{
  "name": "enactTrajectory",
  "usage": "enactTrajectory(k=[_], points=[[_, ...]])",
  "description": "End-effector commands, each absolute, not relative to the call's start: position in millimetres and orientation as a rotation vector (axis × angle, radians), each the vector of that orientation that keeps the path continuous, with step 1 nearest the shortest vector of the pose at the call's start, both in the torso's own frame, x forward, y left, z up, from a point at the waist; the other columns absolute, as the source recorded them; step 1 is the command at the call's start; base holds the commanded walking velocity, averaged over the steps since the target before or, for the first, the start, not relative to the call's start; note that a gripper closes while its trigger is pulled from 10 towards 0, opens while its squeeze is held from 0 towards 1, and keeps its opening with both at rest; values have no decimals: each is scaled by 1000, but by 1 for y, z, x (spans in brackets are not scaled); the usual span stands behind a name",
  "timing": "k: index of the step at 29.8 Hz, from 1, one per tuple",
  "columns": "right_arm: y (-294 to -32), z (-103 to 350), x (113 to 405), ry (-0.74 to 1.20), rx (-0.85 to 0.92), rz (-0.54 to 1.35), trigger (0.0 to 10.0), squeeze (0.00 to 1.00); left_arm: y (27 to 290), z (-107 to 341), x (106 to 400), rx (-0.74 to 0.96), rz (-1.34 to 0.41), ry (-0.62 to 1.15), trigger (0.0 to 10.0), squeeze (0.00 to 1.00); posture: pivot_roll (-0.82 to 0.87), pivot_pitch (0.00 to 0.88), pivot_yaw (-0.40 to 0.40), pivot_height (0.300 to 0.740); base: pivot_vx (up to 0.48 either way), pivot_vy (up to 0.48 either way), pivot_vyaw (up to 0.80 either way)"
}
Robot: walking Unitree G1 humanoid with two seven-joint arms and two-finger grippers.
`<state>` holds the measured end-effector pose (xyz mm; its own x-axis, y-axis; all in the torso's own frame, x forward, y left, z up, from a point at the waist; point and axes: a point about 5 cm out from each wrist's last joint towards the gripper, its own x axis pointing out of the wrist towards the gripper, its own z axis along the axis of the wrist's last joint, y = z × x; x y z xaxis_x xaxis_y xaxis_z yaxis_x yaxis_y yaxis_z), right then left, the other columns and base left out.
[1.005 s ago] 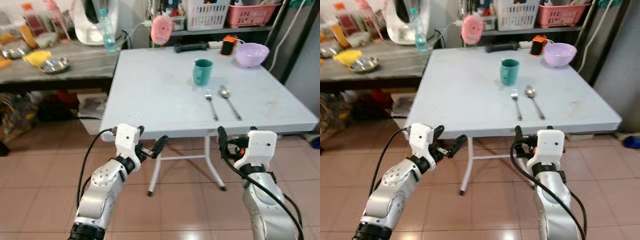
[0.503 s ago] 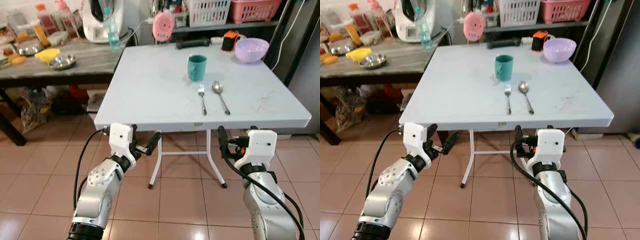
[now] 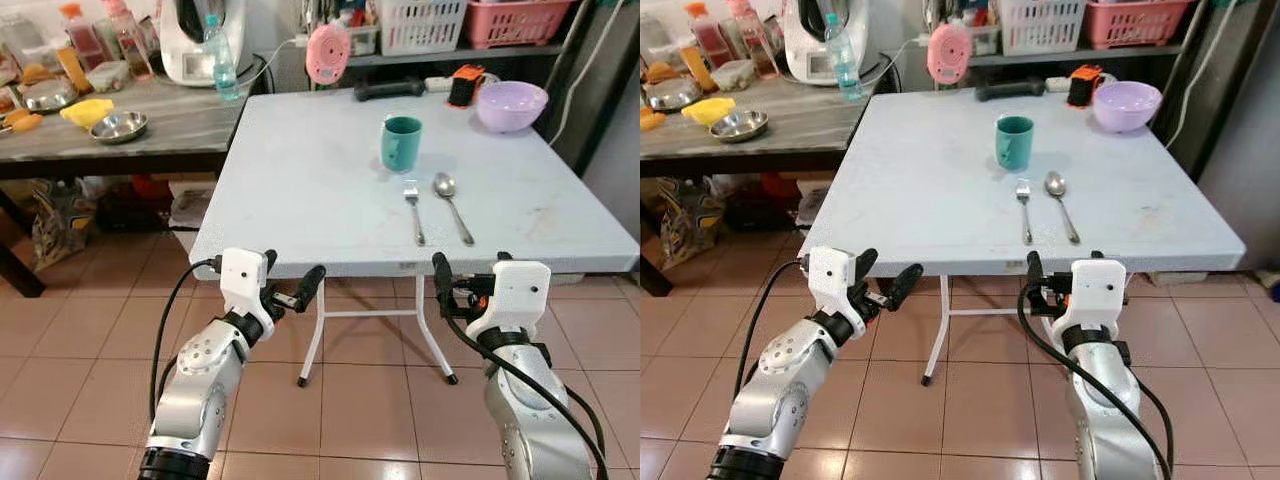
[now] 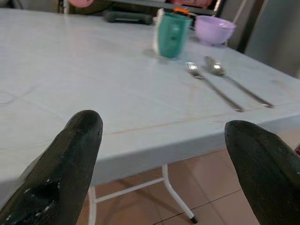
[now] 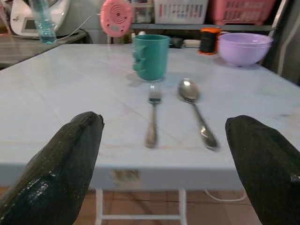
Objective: Setting the table
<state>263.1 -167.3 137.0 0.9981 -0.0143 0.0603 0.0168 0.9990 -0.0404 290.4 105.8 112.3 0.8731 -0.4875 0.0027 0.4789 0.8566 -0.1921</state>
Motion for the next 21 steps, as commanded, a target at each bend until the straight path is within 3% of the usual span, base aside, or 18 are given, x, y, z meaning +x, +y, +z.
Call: enactTrajectory(k=[1, 21], points=[[-165, 138, 264, -61, -38, -7, 10000, 0, 108, 115, 291, -181, -512, 36, 10000, 0, -111, 21, 76, 740, 352, 0, 0], [-169, 134, 265, -32, -49, -59, 10000, 0, 105, 112, 288, -174, -540, 51, 10000, 0, -111, 27, 74, 740, 354, 0, 0]])
